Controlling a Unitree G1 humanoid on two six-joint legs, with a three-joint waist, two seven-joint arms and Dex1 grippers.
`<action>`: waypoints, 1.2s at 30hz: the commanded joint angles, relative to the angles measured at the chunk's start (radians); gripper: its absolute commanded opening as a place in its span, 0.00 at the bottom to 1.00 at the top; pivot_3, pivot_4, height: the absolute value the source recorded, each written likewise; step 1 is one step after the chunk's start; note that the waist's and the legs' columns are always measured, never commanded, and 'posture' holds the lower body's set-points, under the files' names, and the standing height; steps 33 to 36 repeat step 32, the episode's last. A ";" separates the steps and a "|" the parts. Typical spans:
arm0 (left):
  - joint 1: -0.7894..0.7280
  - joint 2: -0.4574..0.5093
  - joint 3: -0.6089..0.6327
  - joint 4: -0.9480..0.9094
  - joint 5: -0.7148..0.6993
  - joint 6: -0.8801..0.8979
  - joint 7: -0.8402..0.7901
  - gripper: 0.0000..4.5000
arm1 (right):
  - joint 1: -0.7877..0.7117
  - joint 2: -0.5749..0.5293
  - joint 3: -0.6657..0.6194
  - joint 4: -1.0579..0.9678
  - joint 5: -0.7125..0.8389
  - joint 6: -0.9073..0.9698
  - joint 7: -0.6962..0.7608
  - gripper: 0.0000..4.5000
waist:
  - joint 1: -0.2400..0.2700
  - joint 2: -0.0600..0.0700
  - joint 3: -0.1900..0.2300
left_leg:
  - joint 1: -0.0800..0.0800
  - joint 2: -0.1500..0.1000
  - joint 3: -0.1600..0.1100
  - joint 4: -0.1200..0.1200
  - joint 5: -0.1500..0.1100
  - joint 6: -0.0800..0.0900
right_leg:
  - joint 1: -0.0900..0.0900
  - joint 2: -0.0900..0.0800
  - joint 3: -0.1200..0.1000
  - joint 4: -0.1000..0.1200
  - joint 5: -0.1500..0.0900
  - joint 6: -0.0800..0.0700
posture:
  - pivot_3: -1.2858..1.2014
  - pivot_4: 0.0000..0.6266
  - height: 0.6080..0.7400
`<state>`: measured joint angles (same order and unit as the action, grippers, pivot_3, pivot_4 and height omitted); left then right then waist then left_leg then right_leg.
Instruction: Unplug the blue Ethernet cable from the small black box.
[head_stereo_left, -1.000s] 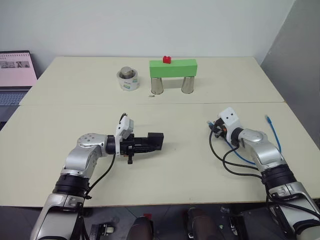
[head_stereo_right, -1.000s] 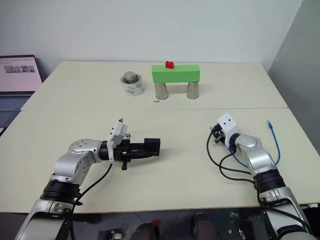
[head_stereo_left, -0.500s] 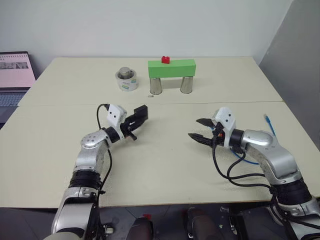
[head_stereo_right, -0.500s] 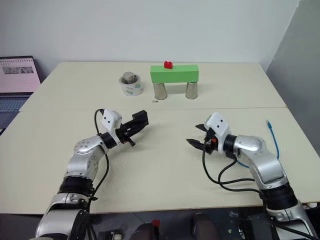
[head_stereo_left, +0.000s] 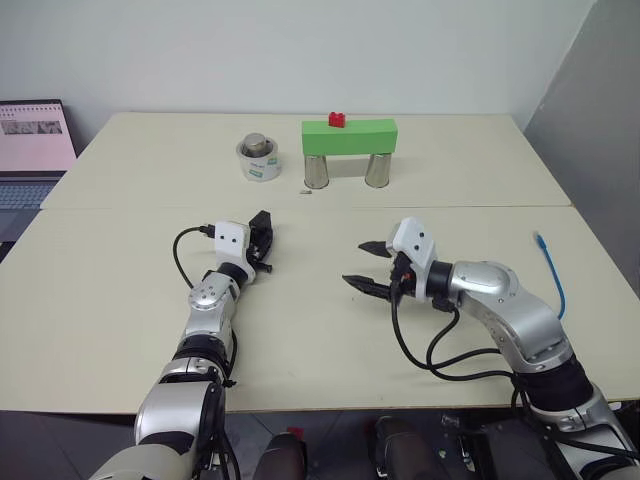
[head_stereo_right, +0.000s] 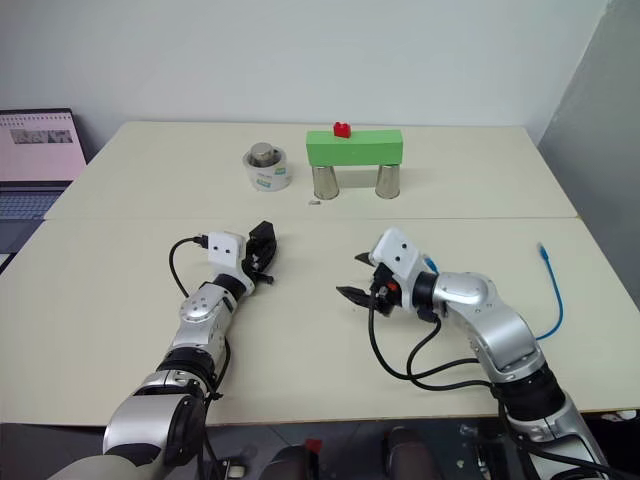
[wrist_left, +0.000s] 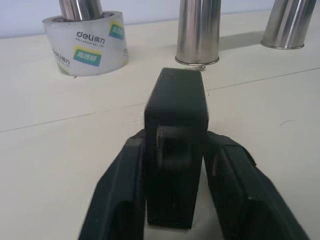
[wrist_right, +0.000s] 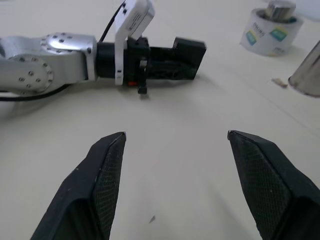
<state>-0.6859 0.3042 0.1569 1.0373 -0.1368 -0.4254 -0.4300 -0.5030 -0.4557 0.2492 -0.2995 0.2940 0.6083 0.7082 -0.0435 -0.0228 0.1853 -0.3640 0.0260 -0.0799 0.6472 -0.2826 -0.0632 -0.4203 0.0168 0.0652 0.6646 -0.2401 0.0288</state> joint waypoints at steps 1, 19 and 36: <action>0.037 0.001 0.013 0.022 -0.011 -0.002 -0.041 0.61 | -0.014 -0.004 -0.027 -0.024 0.001 0.008 -0.006 0.77 | -0.004 0.000 0.000 | 0.000 0.000 0.000 0.000 0.000 0.000 | 0.000 0.000 0.000 0.000 0.000 0.000 | 0.52 0.24 1.00; 0.468 0.254 -0.016 -0.796 -0.043 0.428 -0.185 0.98 | 0.148 -0.080 -0.165 -0.096 0.017 0.024 -0.041 0.77 | -0.034 0.002 -0.001 | 0.001 0.002 0.001 -0.001 0.000 0.000 | 0.000 0.000 0.001 0.000 0.000 0.000 | 0.52 0.24 1.00; 0.480 0.434 0.055 -0.993 -0.189 0.619 -0.387 0.98 | 0.254 -0.235 -0.368 -0.030 0.035 0.008 -0.006 0.77 | -0.014 0.001 0.000 | 0.000 0.001 0.002 -0.001 0.000 0.000 | 0.000 0.000 0.002 -0.002 0.000 0.000 | 0.52 0.24 1.00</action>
